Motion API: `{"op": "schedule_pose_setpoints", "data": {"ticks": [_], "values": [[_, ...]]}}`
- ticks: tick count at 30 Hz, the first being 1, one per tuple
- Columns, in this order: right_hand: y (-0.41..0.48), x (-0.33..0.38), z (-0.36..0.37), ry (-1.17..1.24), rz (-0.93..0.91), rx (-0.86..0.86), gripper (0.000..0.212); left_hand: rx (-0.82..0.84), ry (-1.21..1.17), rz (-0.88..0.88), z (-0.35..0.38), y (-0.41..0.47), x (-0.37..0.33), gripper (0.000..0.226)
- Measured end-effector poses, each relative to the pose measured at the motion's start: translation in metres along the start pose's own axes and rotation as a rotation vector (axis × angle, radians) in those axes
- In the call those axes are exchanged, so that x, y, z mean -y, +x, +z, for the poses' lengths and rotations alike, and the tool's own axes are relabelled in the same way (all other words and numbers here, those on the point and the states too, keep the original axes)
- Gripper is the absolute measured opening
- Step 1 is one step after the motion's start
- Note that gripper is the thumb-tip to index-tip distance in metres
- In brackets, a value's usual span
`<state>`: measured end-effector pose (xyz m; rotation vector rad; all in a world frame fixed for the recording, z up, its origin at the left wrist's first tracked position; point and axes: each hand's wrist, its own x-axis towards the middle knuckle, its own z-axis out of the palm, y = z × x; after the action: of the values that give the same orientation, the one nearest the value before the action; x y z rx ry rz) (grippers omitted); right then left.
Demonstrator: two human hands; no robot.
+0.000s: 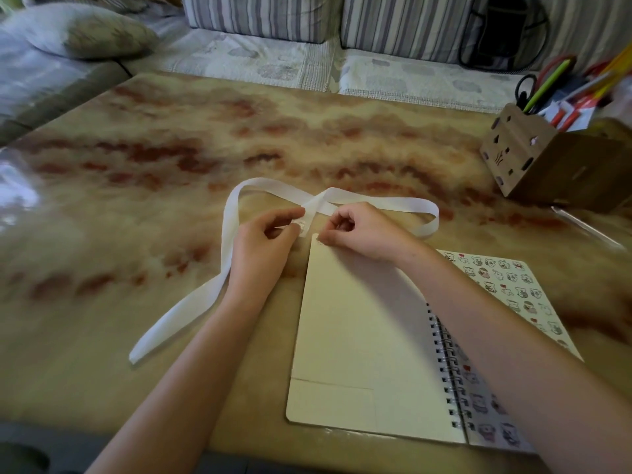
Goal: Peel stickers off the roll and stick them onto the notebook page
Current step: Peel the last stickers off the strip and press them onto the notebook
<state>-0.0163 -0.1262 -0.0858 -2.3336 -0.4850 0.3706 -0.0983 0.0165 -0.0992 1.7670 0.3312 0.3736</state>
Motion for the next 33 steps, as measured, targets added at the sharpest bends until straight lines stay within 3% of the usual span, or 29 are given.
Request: {"op": "schedule_pose_setpoints", "data": {"ticks": [3, 7, 12, 19, 33], "values": [[-0.002, 0.004, -0.001, 0.08, 0.007, -0.08, 0.03, 0.029, -0.135, -0.038, -0.002, 0.0, 0.0, 0.022], [-0.014, 0.012, -0.002, 0.316, -0.12, -0.245, 0.011, 0.038, -0.212, -0.002, -0.003, -0.001, -0.002, 0.023], [-0.024, 0.017, 0.003, 0.357, -0.275, -0.325, 0.003, 0.039, -0.253, 0.008, -0.001, -0.002, -0.006, 0.036], [-0.026, 0.015, 0.009, 0.34, -0.293, -0.322, 0.002, 0.029, -0.234, -0.014, 0.001, -0.002, -0.006, 0.052], [-0.028, 0.016, 0.01, 0.367, -0.301, -0.315, 0.004, 0.075, -0.282, -0.025, 0.0, -0.003, -0.008, 0.051]]}}
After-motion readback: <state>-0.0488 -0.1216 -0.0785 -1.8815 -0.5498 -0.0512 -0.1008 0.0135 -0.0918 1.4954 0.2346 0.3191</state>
